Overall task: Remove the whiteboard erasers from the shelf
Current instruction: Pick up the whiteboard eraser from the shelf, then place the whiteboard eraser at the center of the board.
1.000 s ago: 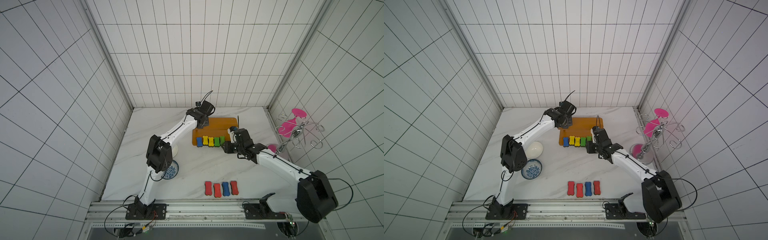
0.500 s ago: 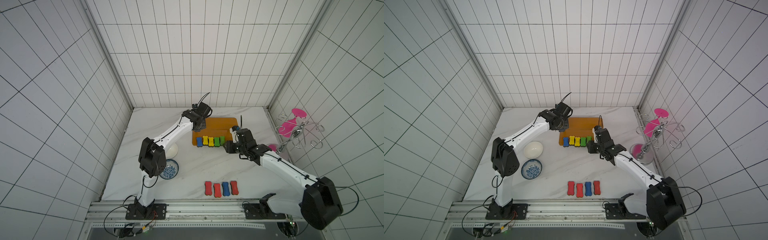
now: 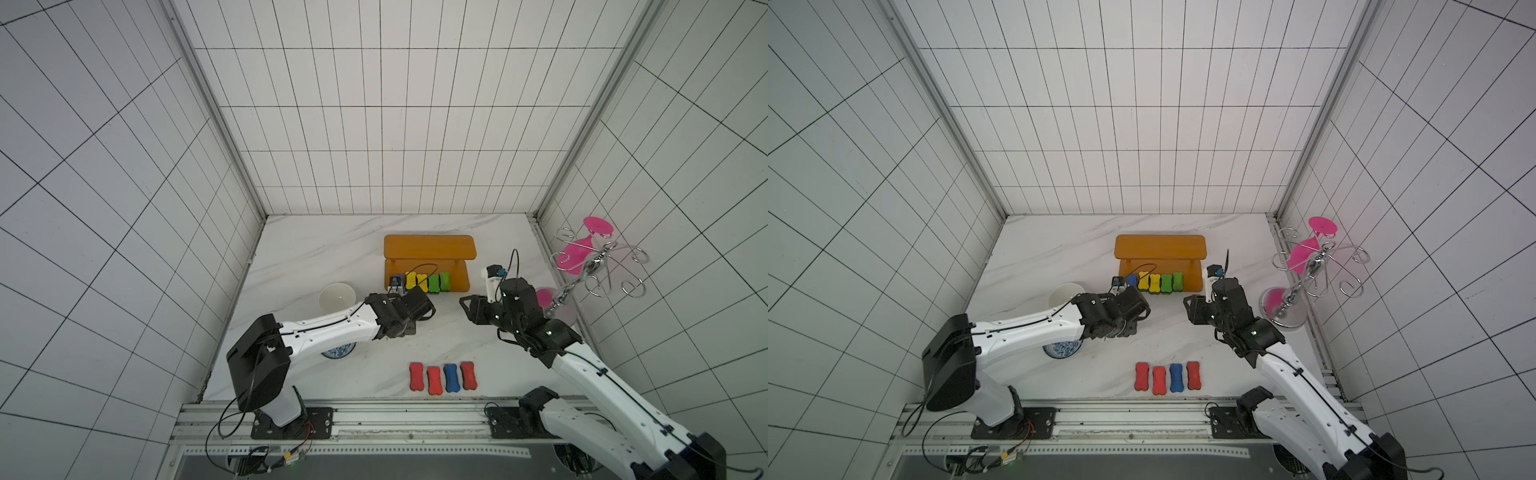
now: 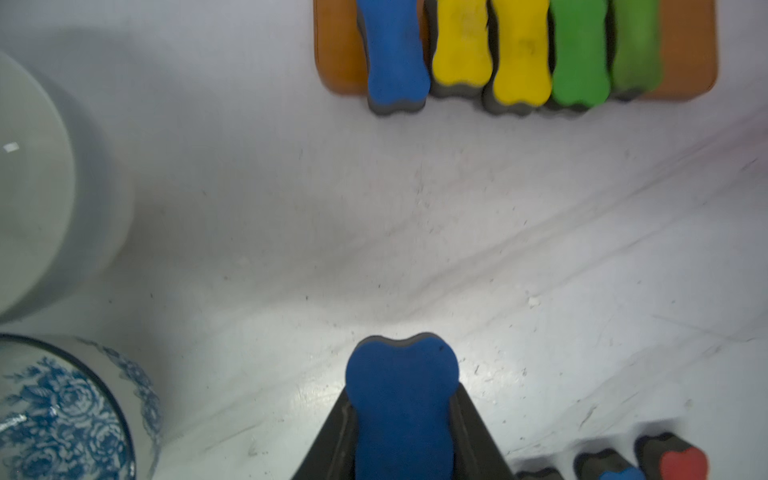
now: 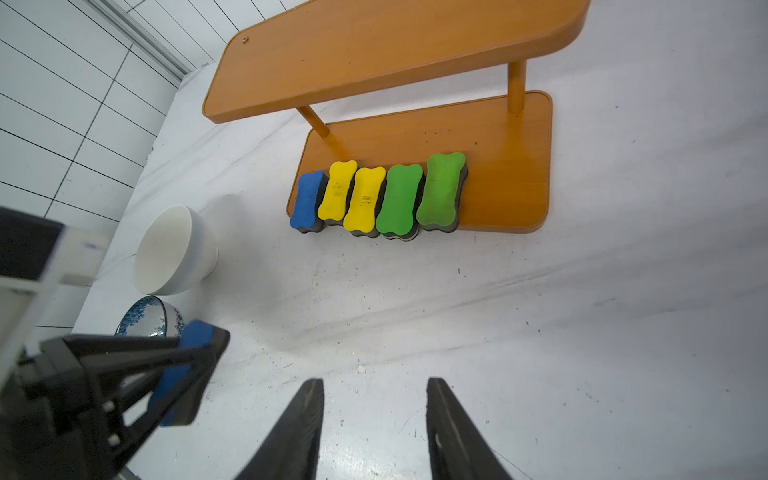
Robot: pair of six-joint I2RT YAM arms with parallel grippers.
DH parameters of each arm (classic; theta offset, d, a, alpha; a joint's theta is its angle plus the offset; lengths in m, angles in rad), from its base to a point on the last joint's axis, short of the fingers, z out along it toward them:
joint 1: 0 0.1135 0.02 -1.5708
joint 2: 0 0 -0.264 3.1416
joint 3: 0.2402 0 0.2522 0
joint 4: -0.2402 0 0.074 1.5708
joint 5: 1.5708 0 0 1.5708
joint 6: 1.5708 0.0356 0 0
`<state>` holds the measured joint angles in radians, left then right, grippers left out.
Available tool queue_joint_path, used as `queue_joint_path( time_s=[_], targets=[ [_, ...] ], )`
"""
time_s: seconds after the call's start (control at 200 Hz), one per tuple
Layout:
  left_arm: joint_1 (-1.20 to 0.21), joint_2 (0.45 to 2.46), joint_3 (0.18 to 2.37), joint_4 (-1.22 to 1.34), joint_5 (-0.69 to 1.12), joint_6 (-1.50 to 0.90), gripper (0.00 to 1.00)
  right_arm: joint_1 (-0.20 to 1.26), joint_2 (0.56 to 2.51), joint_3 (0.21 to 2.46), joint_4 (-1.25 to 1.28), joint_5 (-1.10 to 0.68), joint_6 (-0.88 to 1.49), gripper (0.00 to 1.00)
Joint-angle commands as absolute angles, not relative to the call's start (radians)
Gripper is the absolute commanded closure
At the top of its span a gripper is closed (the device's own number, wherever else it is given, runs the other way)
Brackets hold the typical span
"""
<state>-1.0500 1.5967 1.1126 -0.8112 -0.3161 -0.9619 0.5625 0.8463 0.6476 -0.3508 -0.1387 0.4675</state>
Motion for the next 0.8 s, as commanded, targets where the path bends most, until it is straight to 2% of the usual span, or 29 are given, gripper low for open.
queue_joint_path(
  time_s=[0.0, 0.26, 0.455, 0.795],
  targets=[
    [-1.102, 1.566, 1.046, -0.772, -0.331, -1.104, 0.93, 0.563, 0.785, 0.620, -0.393, -0.136, 0.499, 0.56],
    [-1.134, 1.480, 0.925, -0.703, -0.286, -1.122, 0.93, 0.577, 0.698, 0.602, -0.428, -0.174, 0.563, 0.57],
    [-1.150, 1.401, 0.815, -0.642, -0.252, -1.153, 0.92, 0.626, 0.692, 0.633, -0.468, -0.116, 0.569, 0.57],
    [-1.187, 1.375, 0.769, -0.675, -0.235, -1.203, 0.90, 0.718, 0.712, 0.649, -0.485, -0.026, 0.588, 0.58]
  ],
)
